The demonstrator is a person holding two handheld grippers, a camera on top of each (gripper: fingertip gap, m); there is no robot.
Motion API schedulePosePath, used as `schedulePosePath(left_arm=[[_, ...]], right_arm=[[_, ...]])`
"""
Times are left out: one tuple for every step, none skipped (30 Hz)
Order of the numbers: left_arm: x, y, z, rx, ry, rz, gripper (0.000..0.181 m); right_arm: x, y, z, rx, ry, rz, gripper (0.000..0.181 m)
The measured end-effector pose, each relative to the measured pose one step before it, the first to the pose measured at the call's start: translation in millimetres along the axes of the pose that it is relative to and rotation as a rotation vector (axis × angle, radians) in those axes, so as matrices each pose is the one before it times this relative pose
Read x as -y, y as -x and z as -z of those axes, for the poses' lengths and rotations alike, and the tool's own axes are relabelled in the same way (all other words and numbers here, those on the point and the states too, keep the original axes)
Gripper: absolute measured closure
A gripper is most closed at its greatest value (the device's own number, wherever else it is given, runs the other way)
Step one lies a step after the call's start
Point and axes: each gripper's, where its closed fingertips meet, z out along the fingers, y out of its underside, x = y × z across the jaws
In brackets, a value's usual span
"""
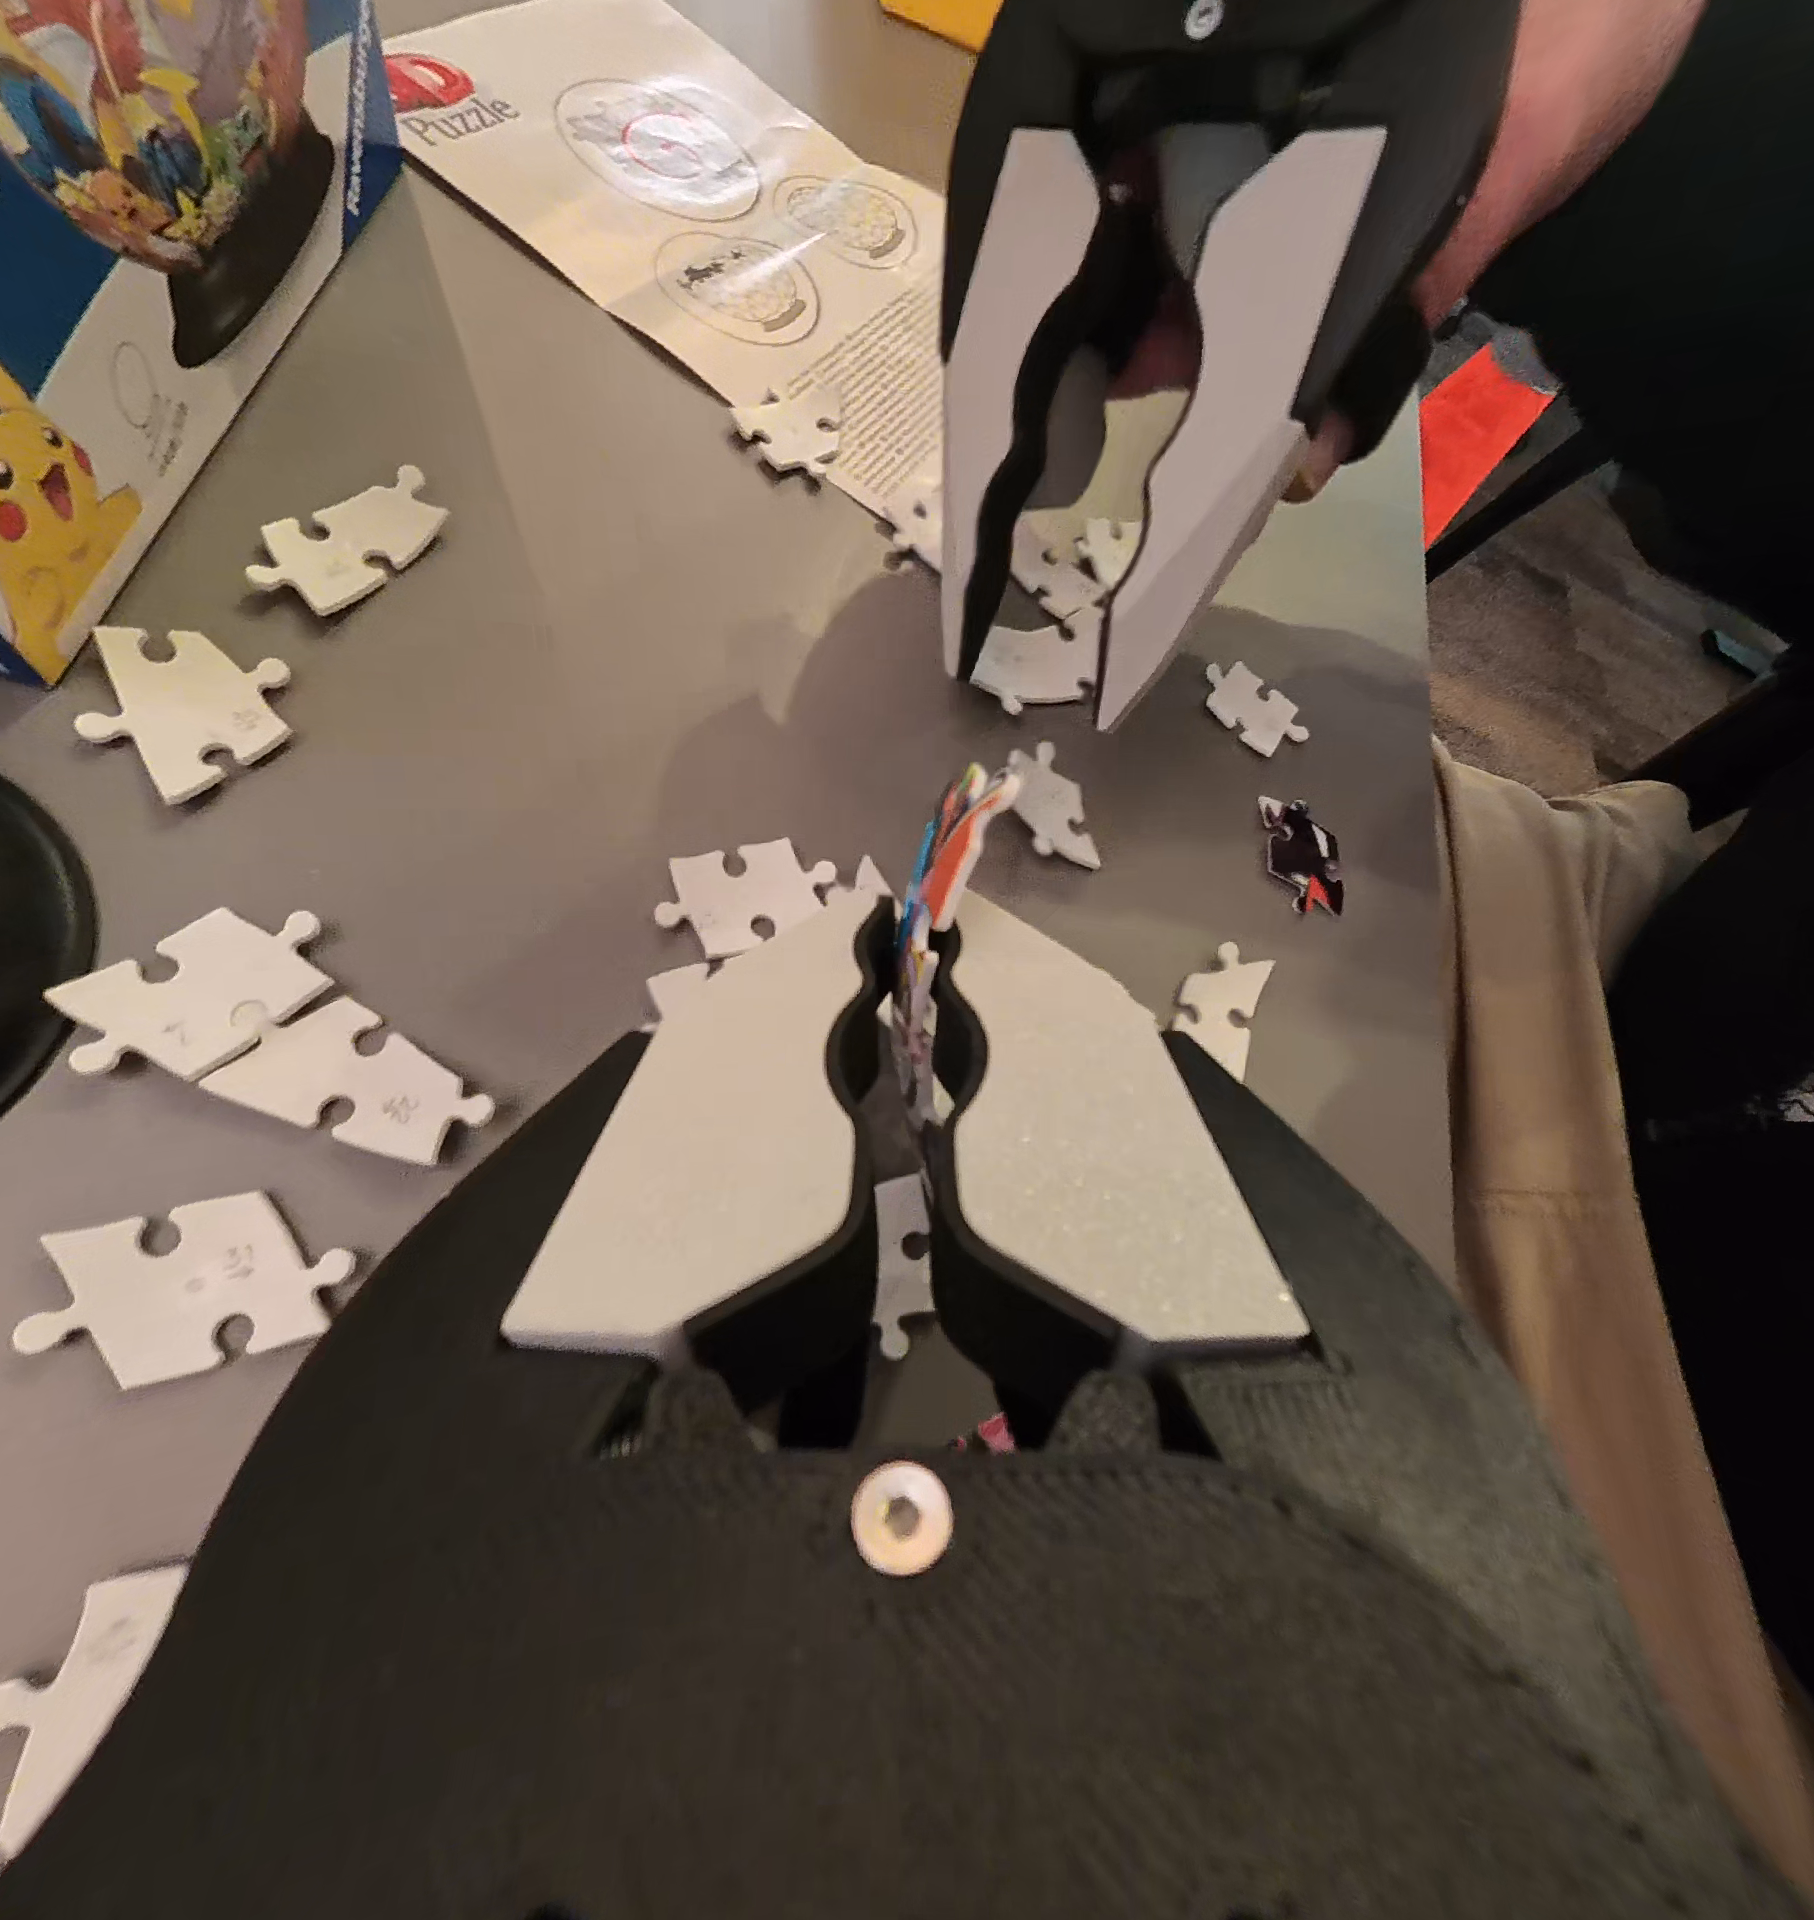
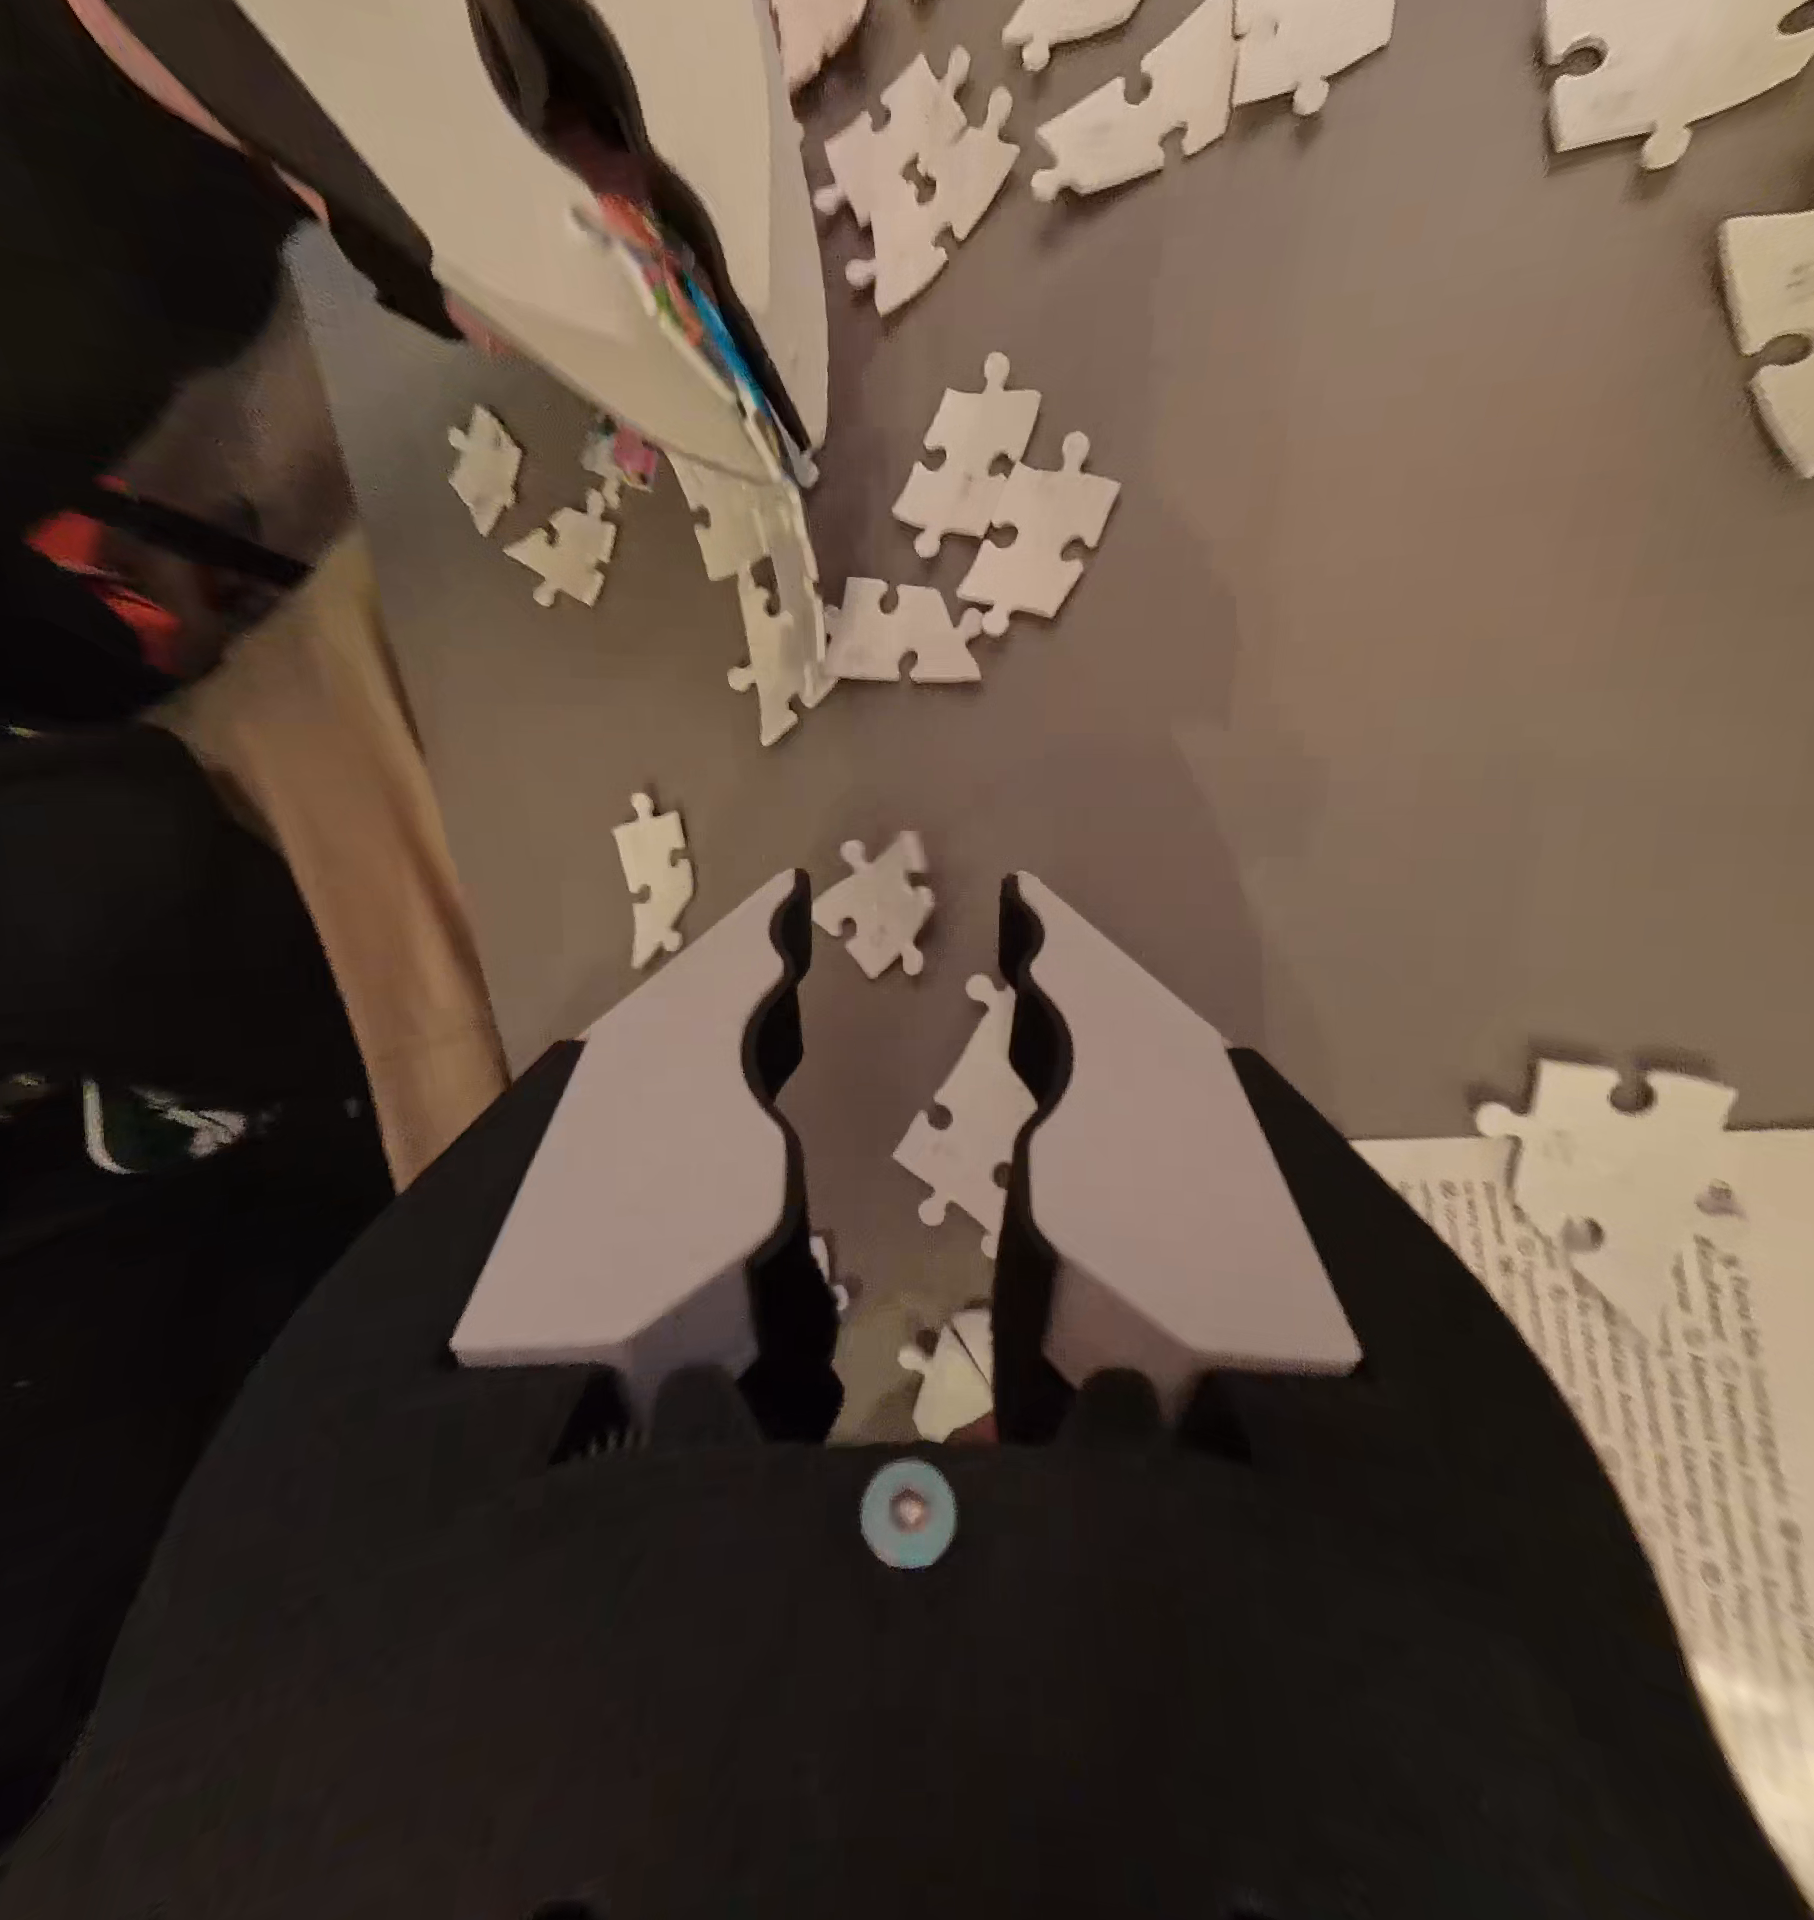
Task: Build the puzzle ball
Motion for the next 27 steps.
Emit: schedulePosePath(left_arm=[[-0.34,0.95,0.42,0.0013,-0.0003,0.0045,0.176],[-0.35,0.58,0.07,0.0003,0.0015,0.0036,0.177],[-0.33,0.13,-0.07,-0.0007,0.0019,0.0023,0.177],[-0.1,-0.33,-0.23,-0.0017,0.0012,0.0005,0.176],[-0.01,-0.41,-0.23,-0.0012,0.0009,0.0002,0.176],[-0.21,-0.4,-0.22,-0.001,0.0018,0.0009,0.176],[-0.45,-0.19,-0.29,-0.0006,0.0029,0.0005,0.176],[-0.39,-0.23,-0.16,-0.0009,0.0024,0.0,0.176],[-0.15,0.21,0.0,0.0002,0.0,0.0011,0.177],[0.1,0.31,0.08,0.0005,-0.0013,0.0025,0.177],[0.11,0.24,0.22,-0.0003,-0.001,0.0023,0.177],[0.14,0.15,0.09,-0.0005,-0.0008,0.0016,0.177],[0.4,0.01,0.13,0.0003,-0.0015,-0.0002,0.177],[0.29,-0.18,0.26,-0.0008,-0.0013,0.0004,0.176],[0.11,-0.03,0.06,-0.0007,-0.0012,0.0009,0.177],[-0.12,-0.11,0.07,-0.0002,0.0005,0.0003,0.176],[-0.35,-0.02,-0.06,-0.0004,0.0017,-0.0003,0.176],[-0.21,-0.14,0.12,-0.0003,0.0012,0.0003,0.177],[-0.13,0.18,0.15,0.0002,-0.0002,0.0009,0.177],[0.02,0.36,0.29,0.0006,-0.0007,0.0013,0.177],[-0.02,0.27,0.25,0.0003,-0.0001,0.0011,0.177],[0.12,0.27,0.21,0.0005,-0.0004,0.0002,0.176],[0.3,0.28,0.1,0.0004,-0.0014,0.0008,0.176],[0.35,-0.07,0.08,-0.0013,-0.0022,0.0019,0.176],[0.18,-0.06,0.02,-0.0015,-0.0013,0.0008,0.176],[-0.08,-0.07,0.15,0.0002,0.0008,-0.0002,0.176],[-0.04,0.13,0.24,0.001,0.0005,0.0013,0.176]], right_arm=[[-1.65,-1.47,-0.21,-0.0188,0.0078,0.0038,0.147],[-3.44,-1.15,-1.64,-0.0118,0.0239,-0.0045,0.147],[-4.08,-2.23,-2.77,-0.0232,0.0307,0.0109,0.146],[-2.75,-0.31,-3.4,-0.0138,0.0229,0.0144,0.146],[-2.98,2.66,-3.91,0.0063,0.0245,0.0058,0.145],[-1.95,0.83,-3.44,-0.007,0.0191,0.0103,0.145],[0.57,-0.6,-2.02,-0.0165,0.0046,0.0144,0.151],[0.82,-0.2,-1.06,-0.0112,0.0038,0.0097,0.153],[0.66,-0.22,-0.76,-0.0108,0.0049,0.0087,0.154],[0.49,-0.62,-1.06,-0.0116,0.0018,0.0066,0.157],[0.49,0.23,-1.69,-0.0055,-0.0005,0.0086,0.163],[0.6,0.5,-1.39,-0.0024,-0.0023,0.0067,0.167],[0.18,-0.33,-0.6,-0.0044,0.0007,0.0023,0.17],[-0.49,-1.14,-0.13,-0.007,0.0032,0.0035,0.174],[0.06,-0.61,-0.25,-0.0015,-0.0023,0.005,0.177],[0.15,0.51,-0.06,0.0069,-0.005,0.0013,0.177],[0.11,1.12,0.21,0.0087,-0.0046,0.0003,0.174],[0.1,0.82,0.71,0.0044,-0.003,0.0041,0.169],[0.4,0.11,0.89,-0.0046,-0.001,0.0109,0.163],[-0.16,1.03,0.67,-0.0042,0.005,0.018,0.157],[-0.36,1.08,0.02,-0.0048,0.008,0.0195,0.153],[0.67,0.79,-0.61,-0.0074,0.0027,0.0202,0.15],[0.97,1.61,-1.17,-0.003,0.002,0.0221,0.149],[0.48,1.22,-1.05,-0.0069,0.006,0.0172,0.148],[-0.25,-0.61,-0.49,-0.0173,0.0133,0.0119,0.15],[-0.27,-0.6,-0.36,-0.0168,0.0111,0.0109,0.151],[-0.32,-0.68,-0.41,-0.0149,0.009,0.0105,0.154]])
